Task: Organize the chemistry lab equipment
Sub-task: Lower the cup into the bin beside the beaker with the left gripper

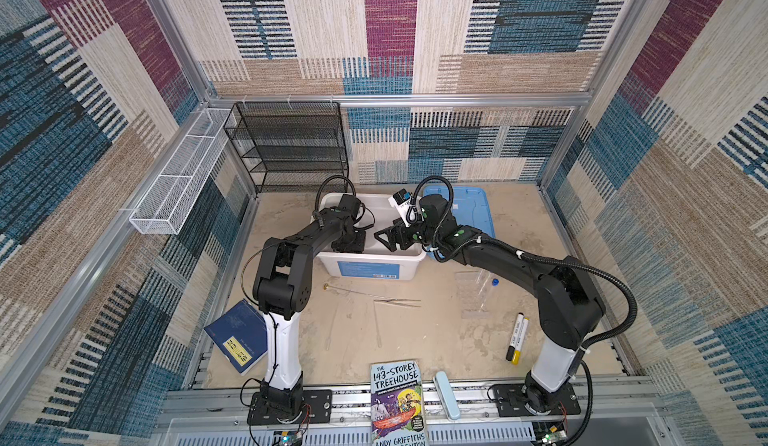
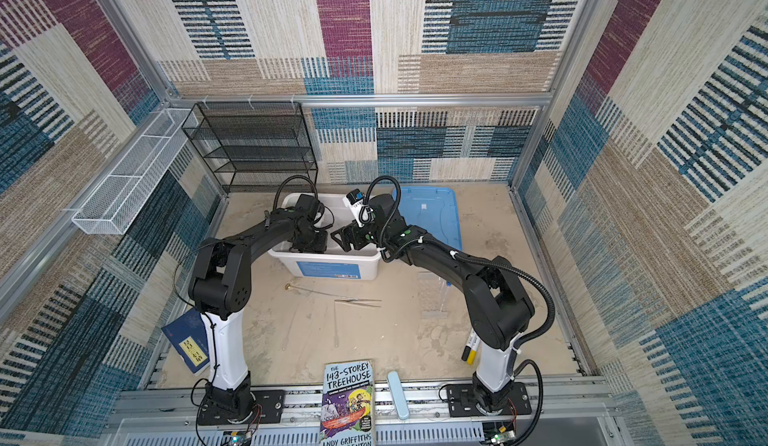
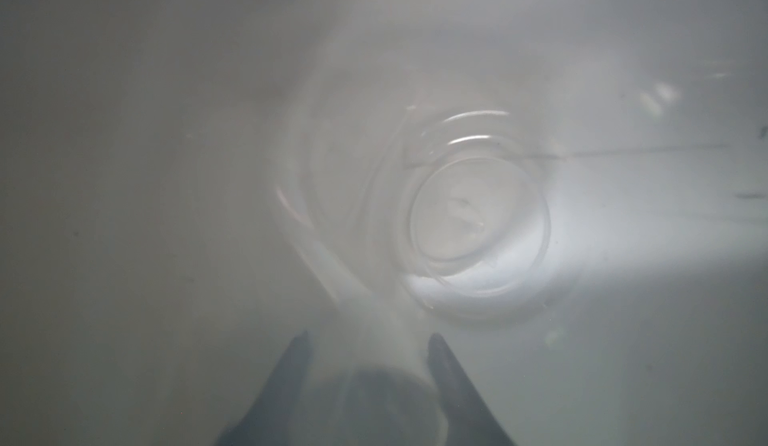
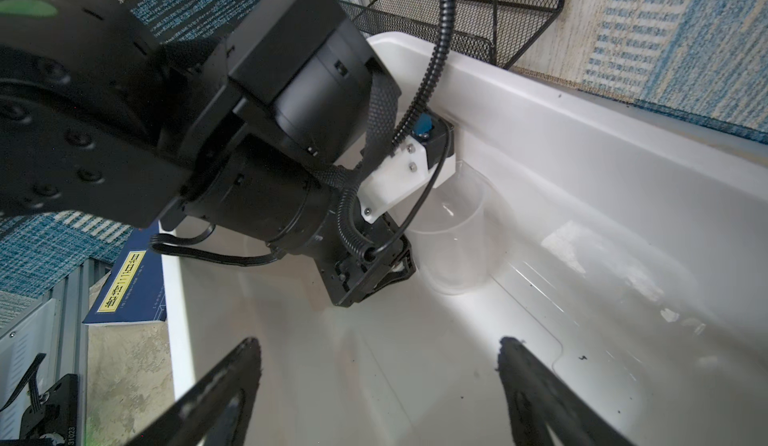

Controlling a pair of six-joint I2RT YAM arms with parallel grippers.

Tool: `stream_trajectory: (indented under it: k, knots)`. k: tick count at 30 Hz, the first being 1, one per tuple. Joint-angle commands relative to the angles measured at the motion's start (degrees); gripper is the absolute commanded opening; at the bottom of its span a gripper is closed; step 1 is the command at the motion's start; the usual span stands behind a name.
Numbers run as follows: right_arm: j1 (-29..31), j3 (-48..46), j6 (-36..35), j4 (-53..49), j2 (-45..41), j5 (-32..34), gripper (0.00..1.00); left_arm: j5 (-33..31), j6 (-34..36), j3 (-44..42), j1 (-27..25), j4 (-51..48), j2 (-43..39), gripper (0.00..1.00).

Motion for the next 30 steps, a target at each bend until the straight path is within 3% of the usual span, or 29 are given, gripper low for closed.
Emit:
stream_trajectory:
  k: [1, 21, 30]
  knots:
    - [0.0, 0.6, 0.3, 1.3, 0.3, 0.1, 0.91, 1.8, -1.5, -0.7, -0.4, -0.2, 1.1, 0.37]
    - [0.0, 0.9, -0.1, 0.8, 0.3, -0.1, 0.90, 0.3, -1.4, -1.5, -0.5, -0.1, -1.0, 0.54]
    - [0.0, 1.2, -0.2, 0.7, 0.4, -0.2, 0.90, -0.3, -1.1, -1.5, -0.4, -0.1, -2.9, 0.56]
